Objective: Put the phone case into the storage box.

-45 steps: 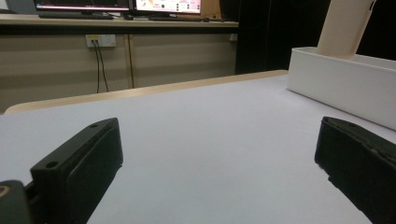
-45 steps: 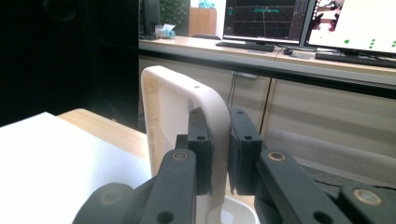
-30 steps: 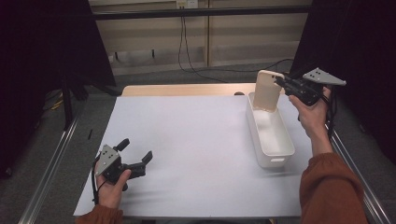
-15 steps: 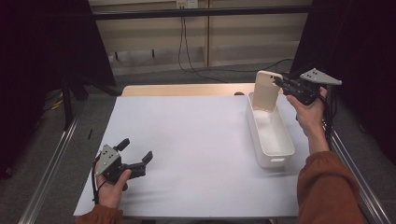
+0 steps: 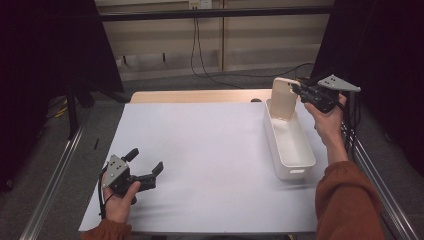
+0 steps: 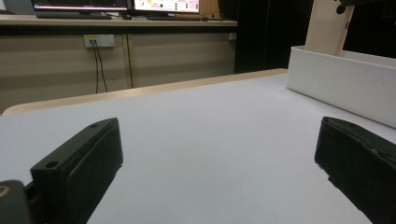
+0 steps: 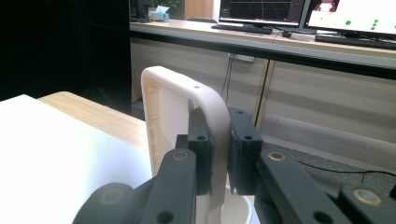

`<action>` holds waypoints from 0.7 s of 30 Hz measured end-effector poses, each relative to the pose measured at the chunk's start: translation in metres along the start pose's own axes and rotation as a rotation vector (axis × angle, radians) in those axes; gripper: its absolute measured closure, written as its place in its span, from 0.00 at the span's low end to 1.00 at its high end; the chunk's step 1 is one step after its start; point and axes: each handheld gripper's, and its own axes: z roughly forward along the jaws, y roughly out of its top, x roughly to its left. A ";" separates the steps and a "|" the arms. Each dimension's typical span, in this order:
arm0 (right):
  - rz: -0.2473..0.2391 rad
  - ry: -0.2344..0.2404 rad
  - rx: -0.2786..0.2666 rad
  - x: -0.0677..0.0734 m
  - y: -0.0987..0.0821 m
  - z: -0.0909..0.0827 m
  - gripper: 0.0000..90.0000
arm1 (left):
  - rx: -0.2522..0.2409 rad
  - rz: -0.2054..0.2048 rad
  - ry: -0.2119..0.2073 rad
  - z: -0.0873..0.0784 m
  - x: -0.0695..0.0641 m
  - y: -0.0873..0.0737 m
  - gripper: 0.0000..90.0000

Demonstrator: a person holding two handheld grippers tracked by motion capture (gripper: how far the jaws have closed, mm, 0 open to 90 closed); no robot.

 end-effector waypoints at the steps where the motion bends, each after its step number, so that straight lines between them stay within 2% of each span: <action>1: -0.001 -0.002 -0.001 0.000 0.000 0.001 0.90 | 0.000 0.000 -0.001 0.000 0.000 0.000 0.01; 14: 0.005 0.002 0.015 -0.002 -0.009 0.011 0.90 | -0.002 -0.005 -0.004 0.000 -0.001 0.000 0.01; 21: 0.012 0.001 0.024 -0.004 -0.015 0.018 0.90 | -0.001 0.006 -0.004 0.001 -0.001 0.000 0.01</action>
